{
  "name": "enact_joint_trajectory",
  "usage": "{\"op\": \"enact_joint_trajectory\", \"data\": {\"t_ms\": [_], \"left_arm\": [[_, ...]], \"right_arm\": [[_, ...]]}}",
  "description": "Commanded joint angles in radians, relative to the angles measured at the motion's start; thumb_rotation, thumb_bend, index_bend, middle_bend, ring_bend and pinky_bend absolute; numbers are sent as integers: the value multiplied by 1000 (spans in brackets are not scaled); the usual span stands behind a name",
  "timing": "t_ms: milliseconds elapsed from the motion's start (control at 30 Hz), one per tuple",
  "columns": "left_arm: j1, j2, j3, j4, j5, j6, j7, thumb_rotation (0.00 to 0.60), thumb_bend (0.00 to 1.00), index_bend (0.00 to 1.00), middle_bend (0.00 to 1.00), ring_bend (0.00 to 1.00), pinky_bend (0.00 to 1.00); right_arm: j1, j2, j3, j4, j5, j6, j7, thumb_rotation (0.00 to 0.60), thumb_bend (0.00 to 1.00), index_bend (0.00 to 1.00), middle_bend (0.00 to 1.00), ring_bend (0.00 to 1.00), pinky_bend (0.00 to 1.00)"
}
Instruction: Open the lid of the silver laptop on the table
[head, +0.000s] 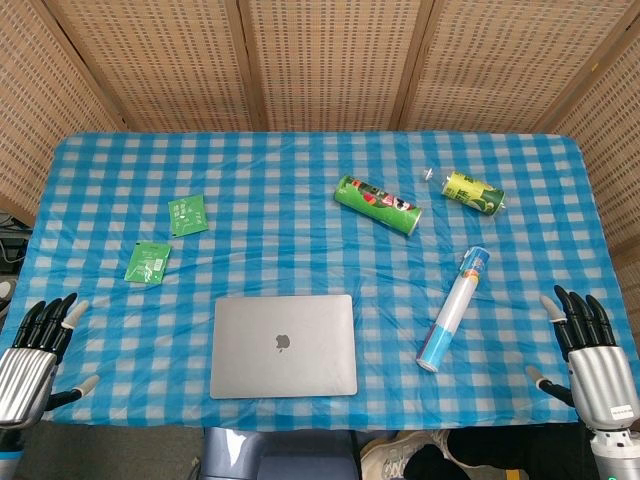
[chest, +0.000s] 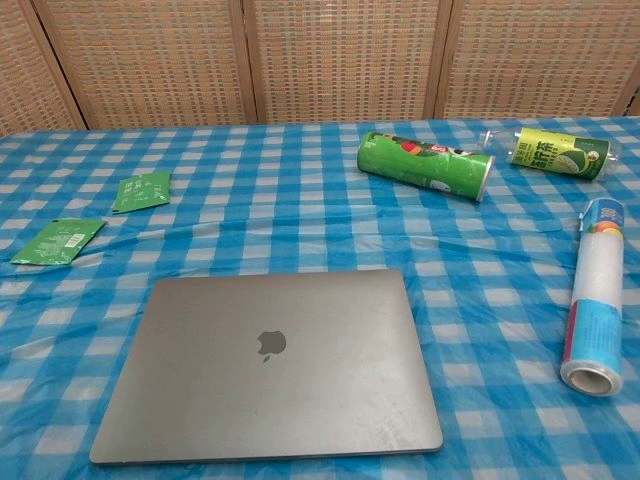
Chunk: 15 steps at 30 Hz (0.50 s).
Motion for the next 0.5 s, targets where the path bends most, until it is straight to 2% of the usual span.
{"op": "enact_joint_trajectory", "data": {"t_ms": [33, 267, 400, 500], "left_arm": [[0, 0, 1, 1, -1, -2, -2, 600, 0, 0, 0, 0, 0], [-19, -1, 6, 9, 14, -32, -9, 600, 0, 0, 0, 0, 0], [-89, -20, 0, 4, 47, -125, -19, 600, 0, 0, 0, 0, 0], [-179, -36, 1, -4, 137, -228, -1, 600, 0, 0, 0, 0, 0]], "right_arm": [[-1, 2, 0, -2, 3, -1, 3, 600, 0, 34, 0, 0, 0], [-2, 5, -4, -2, 3, -5, 11, 600, 0, 34, 0, 0, 0], [0, 6, -1, -3, 11, -10, 18, 600, 0, 33, 0, 0, 0], [2, 9, 1, -8, 11, -12, 20, 600, 0, 34, 0, 0, 0]]}}
